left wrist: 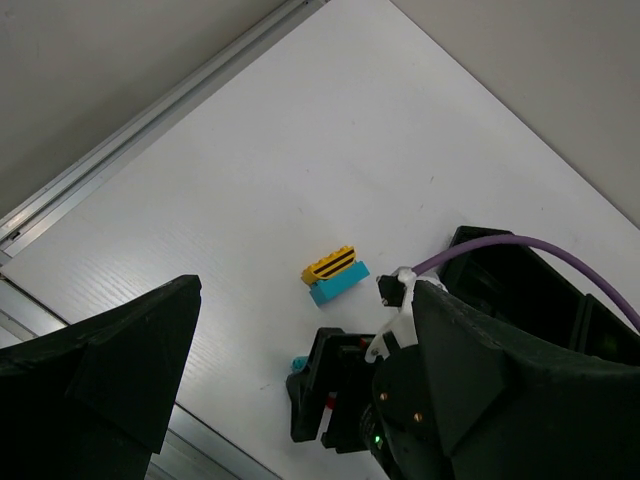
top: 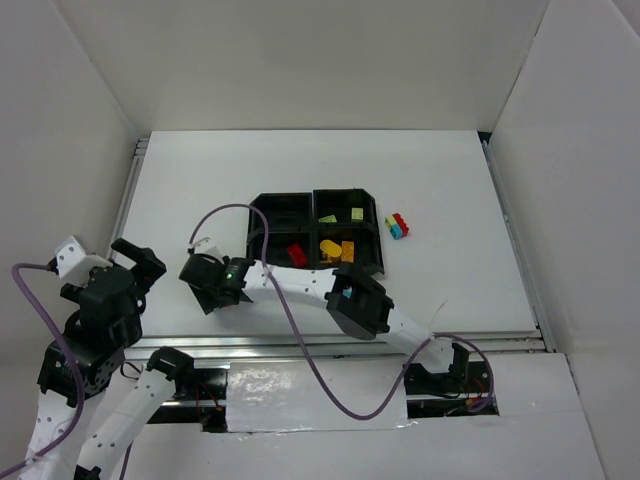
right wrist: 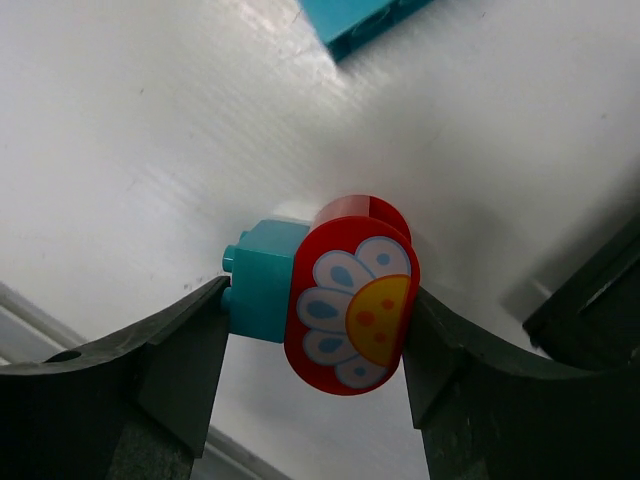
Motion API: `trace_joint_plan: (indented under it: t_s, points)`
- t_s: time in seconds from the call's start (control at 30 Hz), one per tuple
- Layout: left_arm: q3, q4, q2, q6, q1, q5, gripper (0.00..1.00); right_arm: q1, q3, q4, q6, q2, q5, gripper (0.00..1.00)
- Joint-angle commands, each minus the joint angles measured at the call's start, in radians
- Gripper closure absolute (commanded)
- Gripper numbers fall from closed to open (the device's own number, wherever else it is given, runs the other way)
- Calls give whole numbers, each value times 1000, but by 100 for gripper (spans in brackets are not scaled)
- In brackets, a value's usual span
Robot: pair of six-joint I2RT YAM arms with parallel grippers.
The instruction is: Sort the legos into containers by color
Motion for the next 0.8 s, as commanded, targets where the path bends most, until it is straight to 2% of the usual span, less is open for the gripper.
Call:
trace_joint_plan:
  t_s: [0.0, 0.17, 0.27, 0.37, 0.47, 0.63, 0.7, 0.77]
  points:
    - [0, 26, -7, 19, 4, -6, 1, 45, -82, 68, -35, -202, 35, 92]
    - [-10, 100, -21, 57, 4, 103, 1, 60, -303, 169, -45, -463, 132, 96]
    - [5, 143, 10, 81, 4, 368, 0, 62, -443, 187, -33, -646, 189, 100]
    - [-1, 215, 50, 95, 4, 554, 1, 62, -564, 200, -19, -744, 215, 100]
    - [-85, 377, 82, 98, 4, 892, 1, 75, -696, 234, -21, -883, 246, 100]
    - [-154, 548, 151, 49, 4, 1159, 1, 95, -776, 231, -22, -976, 293, 100]
    - [-199, 647, 174, 22, 4, 1235, 1, 101, -787, 210, -18, -996, 302, 100]
    - [-214, 678, 205, 8, 2, 1301, 1, 111, -793, 202, -13, -1008, 333, 100]
